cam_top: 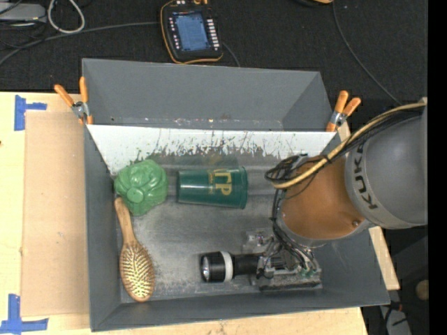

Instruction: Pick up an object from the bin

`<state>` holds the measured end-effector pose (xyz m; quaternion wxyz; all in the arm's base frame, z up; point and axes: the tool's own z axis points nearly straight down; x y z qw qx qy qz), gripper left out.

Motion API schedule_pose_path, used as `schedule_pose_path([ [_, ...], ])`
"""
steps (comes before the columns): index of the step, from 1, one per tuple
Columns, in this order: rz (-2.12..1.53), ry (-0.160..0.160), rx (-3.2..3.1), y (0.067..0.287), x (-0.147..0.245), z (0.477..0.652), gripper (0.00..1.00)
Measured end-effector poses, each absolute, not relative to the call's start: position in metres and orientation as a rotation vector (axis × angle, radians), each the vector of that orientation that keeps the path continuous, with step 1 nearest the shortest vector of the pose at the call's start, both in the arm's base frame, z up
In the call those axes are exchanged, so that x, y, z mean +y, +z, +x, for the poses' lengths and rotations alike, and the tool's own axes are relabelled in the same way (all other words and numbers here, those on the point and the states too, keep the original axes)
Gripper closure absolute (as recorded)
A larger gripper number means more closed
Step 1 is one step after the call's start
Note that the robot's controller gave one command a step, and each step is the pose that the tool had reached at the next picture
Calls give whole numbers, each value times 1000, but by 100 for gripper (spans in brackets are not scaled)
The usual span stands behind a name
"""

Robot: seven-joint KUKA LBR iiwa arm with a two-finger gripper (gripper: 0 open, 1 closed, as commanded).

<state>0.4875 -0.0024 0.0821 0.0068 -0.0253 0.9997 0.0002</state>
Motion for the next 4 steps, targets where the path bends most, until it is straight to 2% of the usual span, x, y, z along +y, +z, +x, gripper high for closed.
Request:
schedule_pose_path([
  [1,-79,1,3127,82,-2,487,0],
  [2,-79,1,3127,82,-2,487,0],
  [3,-733,-2,3043,69,38,489,100],
  [4,-732,-1,3044,69,38,489,100],
])
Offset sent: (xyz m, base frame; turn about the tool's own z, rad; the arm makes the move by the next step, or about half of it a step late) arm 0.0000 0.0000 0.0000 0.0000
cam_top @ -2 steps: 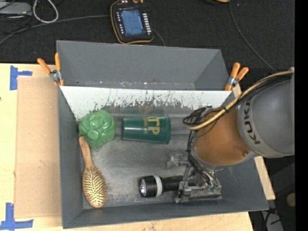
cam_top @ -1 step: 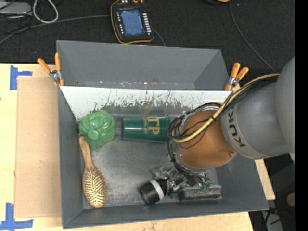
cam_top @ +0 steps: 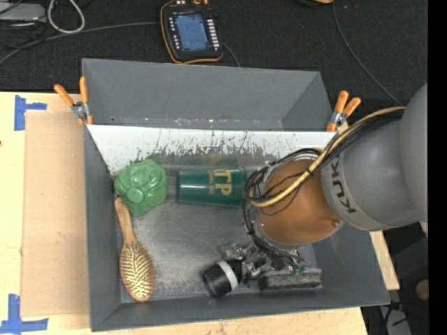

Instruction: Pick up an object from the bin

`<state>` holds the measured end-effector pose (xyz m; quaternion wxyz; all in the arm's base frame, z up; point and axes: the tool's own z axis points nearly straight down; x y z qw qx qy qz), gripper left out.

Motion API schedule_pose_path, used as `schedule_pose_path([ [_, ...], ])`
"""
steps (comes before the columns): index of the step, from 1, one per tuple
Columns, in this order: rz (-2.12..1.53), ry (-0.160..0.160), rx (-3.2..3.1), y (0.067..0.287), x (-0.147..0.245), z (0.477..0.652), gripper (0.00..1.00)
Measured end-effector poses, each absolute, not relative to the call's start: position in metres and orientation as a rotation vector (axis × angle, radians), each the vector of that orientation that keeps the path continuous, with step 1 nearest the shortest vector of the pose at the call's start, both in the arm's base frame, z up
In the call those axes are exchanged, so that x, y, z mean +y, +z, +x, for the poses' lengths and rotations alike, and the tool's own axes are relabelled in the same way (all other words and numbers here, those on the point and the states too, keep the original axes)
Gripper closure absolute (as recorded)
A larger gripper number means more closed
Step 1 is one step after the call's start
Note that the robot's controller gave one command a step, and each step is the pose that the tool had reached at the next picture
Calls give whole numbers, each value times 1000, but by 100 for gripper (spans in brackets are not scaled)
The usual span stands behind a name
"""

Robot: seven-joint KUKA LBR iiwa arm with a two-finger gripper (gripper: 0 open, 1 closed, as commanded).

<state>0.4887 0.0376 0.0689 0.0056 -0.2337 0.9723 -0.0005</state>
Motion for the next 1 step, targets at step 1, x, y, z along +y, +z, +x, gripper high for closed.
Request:
schedule_pose_path([
  [1,-720,1,3048,171,43,483,100],
])
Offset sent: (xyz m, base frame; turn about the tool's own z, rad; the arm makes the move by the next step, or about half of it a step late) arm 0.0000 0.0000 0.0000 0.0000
